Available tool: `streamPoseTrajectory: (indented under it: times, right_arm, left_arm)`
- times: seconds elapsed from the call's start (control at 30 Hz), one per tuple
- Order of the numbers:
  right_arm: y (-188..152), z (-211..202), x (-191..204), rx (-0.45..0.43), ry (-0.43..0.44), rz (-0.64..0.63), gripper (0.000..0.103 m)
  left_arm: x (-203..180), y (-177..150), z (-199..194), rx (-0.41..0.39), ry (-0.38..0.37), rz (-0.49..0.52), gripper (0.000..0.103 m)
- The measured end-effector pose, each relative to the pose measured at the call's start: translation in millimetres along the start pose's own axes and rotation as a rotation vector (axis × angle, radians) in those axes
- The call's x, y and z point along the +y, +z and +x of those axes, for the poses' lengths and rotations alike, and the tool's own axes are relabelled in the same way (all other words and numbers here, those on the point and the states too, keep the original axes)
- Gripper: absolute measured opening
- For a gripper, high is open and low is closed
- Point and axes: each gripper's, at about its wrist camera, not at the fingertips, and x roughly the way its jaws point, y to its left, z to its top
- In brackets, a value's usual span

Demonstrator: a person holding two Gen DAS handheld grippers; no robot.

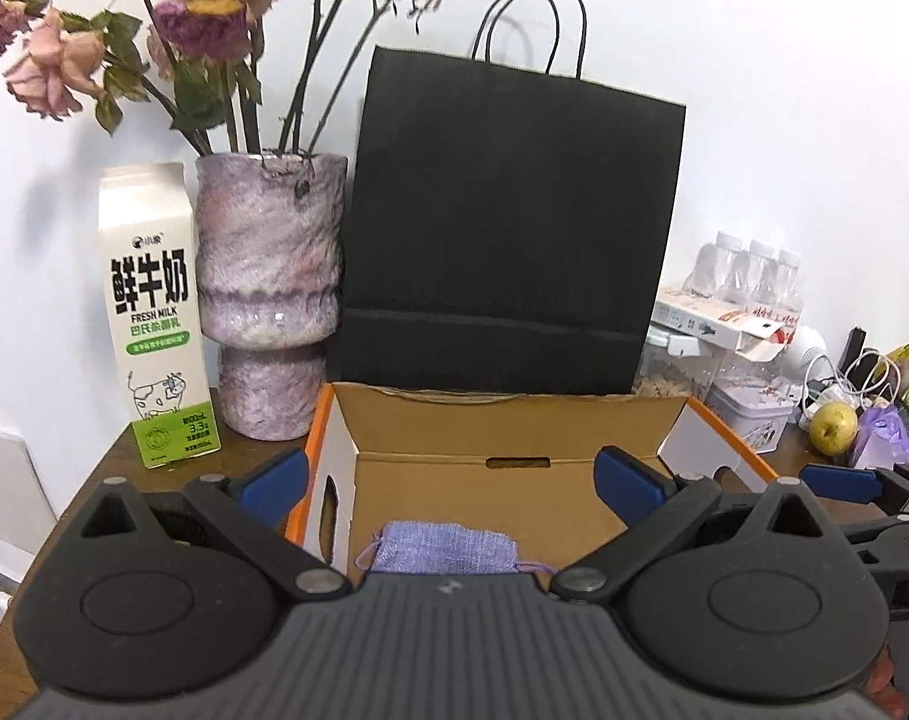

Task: Organize objects
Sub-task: 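Move both open grippers back from the box toward the loose items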

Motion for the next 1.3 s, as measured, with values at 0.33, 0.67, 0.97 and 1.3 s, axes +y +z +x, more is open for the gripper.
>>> streamPoseTrajectory:
  times: [0.33,0.67,0.97,1.3]
  right_arm:
    - [2.4,-30.6,7.6,-0.048,0.019,-0.026,0.103]
    - [-4.7,-67.6,9.9,-0.083,0.031,-0.05,0.103]
    - [-19.1,-104.8,9.9,-0.096,0.043,-0.07,0.103]
    - [-36.7,-147.3,7.0,-0.101,0.052,-0.073,0.103]
  left_arm:
    - [3.1,-1.4,-37.1,-0.037,0.021,-0.016,0.103]
    - [3.2,-15.1,-86.0,-0.078,0.035,-0.042,0.103]
    - [-3.9,-30.8,-125.5,-0.08,0.043,-0.042,0.103]
    - [-14.2,-44.6,-169.4,-0.078,0.044,-0.04,0.103]
